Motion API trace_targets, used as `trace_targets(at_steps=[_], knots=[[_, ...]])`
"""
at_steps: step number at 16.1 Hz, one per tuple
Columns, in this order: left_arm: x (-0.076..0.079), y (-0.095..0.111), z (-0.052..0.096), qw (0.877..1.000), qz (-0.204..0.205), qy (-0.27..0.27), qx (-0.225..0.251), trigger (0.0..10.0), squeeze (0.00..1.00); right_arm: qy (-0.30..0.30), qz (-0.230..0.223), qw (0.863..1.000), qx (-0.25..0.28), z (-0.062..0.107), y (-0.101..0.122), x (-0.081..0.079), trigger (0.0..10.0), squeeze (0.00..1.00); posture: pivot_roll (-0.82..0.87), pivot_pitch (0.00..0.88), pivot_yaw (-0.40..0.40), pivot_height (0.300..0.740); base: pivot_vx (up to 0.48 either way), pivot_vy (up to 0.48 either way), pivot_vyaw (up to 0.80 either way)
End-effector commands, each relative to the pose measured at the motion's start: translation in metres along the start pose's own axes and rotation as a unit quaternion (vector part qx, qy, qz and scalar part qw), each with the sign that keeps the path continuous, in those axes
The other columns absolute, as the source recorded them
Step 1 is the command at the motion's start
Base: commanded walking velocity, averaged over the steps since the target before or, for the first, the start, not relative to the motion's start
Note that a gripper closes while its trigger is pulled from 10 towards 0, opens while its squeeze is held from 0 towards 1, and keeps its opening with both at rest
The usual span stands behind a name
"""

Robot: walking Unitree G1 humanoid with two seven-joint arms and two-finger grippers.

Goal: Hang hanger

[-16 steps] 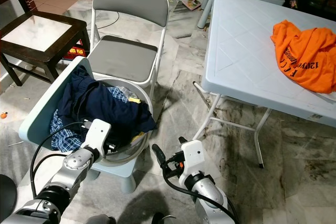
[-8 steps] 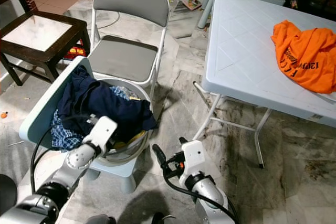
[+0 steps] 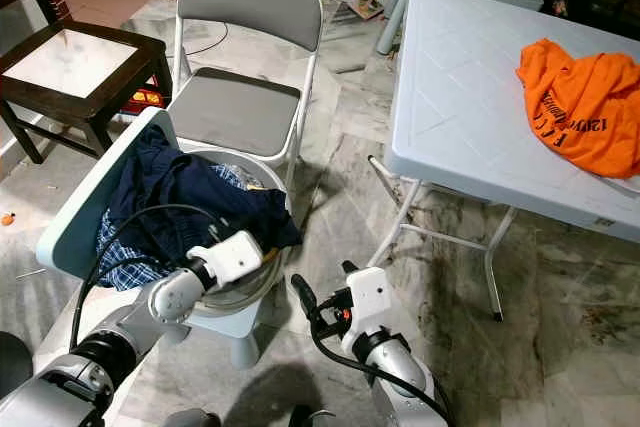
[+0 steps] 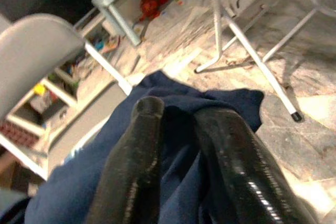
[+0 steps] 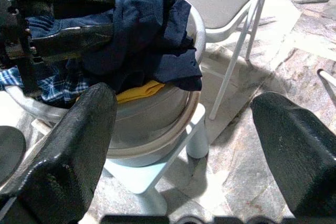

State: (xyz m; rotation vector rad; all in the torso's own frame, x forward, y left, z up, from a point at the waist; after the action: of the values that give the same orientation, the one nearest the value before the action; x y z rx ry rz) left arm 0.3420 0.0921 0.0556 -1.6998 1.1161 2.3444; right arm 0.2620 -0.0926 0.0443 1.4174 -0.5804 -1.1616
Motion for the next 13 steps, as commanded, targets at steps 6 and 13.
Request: trace_targets(at_steps=[6,13], knots=[[0.013,0.058,-0.004,0.973,-0.134,-0.027,0.188,0.0,0.0,-0.007,0.006,1.0,-0.001,0.003,0.0,0.004,10.0,0.0,0.21,0.153,-0.164,0.74,0.0,0.0,0.0],[-0.012,-0.003,-0.008,0.987,0.132,0.085,-0.04,10.0,0.0,0.0,0.008,1.0,-0.009,0.006,-0.002,0.004,10.0,0.0,0.21,0.158,-0.189,0.74,0.0,0.0,0.0]])
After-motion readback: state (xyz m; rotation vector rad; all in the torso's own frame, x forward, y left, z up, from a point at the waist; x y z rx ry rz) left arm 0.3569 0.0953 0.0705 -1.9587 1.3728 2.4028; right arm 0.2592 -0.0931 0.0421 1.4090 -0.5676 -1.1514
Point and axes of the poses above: a point about 5 cm out from each wrist's last joint towards the gripper, its own z axis pointing back from the gripper into the wrist, its own y axis along the axis of the wrist's last joint, x = y × z, the point moved 3 cm from there along -z, pointing out of the wrist towards the gripper, and after that the axes turned 11 degrees about -z, right-handed, at the moved point
